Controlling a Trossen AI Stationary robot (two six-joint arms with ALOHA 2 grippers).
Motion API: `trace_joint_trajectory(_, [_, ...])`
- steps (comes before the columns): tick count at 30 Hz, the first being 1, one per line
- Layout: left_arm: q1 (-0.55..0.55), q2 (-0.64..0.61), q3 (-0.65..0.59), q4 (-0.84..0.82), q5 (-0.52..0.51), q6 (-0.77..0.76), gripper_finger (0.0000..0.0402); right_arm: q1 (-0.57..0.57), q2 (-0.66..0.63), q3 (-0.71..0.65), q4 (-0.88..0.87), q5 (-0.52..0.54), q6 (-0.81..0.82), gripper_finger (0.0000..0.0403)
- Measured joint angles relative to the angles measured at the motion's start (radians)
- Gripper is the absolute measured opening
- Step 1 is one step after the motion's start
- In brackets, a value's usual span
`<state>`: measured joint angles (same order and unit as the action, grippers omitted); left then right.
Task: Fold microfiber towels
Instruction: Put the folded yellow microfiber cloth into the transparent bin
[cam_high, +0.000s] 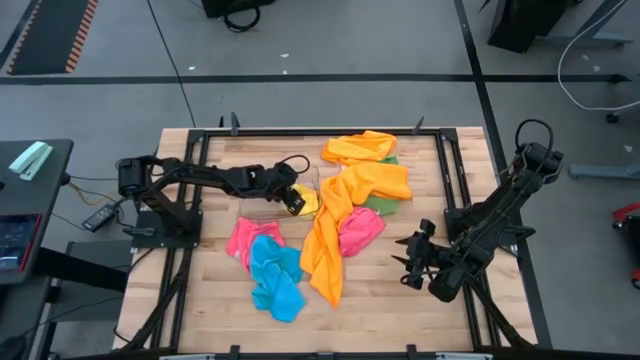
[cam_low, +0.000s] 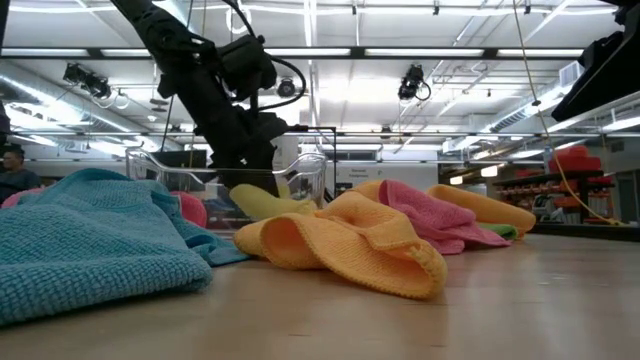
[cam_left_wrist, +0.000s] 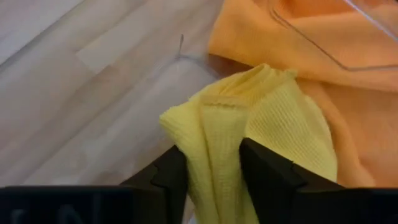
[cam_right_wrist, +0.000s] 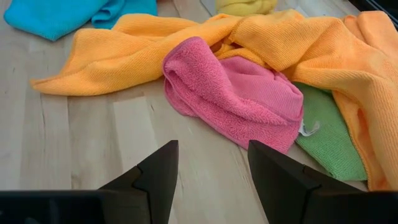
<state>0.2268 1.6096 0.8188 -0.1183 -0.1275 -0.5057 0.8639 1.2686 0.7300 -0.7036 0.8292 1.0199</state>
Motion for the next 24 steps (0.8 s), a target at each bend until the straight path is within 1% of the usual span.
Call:
trace_joint_trajectory(7, [0.0, 0.0, 0.004, -0.071, 0.001, 0.086, 0.0228, 0.0, 0.0, 0.0, 0.0, 0.0, 0.0, 0.0202])
trace_joint_trajectory(11, [-0.001, 0.0, 0.07, -0.194, 0.001, 0.15, 0.025, 0.0, 0.0, 0.0, 0.0, 0.0, 0.003, 0.0202])
trace_joint_trajectory(14, [-0.006, -0.001, 0.13, -0.286, 0.0, 0.181, 0.0253, 0.0, 0.0, 0.0, 0.0, 0.0, 0.003, 0.0202])
trace_joint_trajectory(19, [-0.018, -0.001, 0.21, -0.415, -0.034, 0.226, 0.0242, 0.0, 0.0, 0.0, 0.0, 0.0, 0.003, 0.0202])
trace_joint_trajectory(24, [-0.031, -0.001, 0.239, -0.431, -0.057, 0.284, 0.0227, 0.0, 0.0, 0.0, 0.0, 0.0, 0.004, 0.0202])
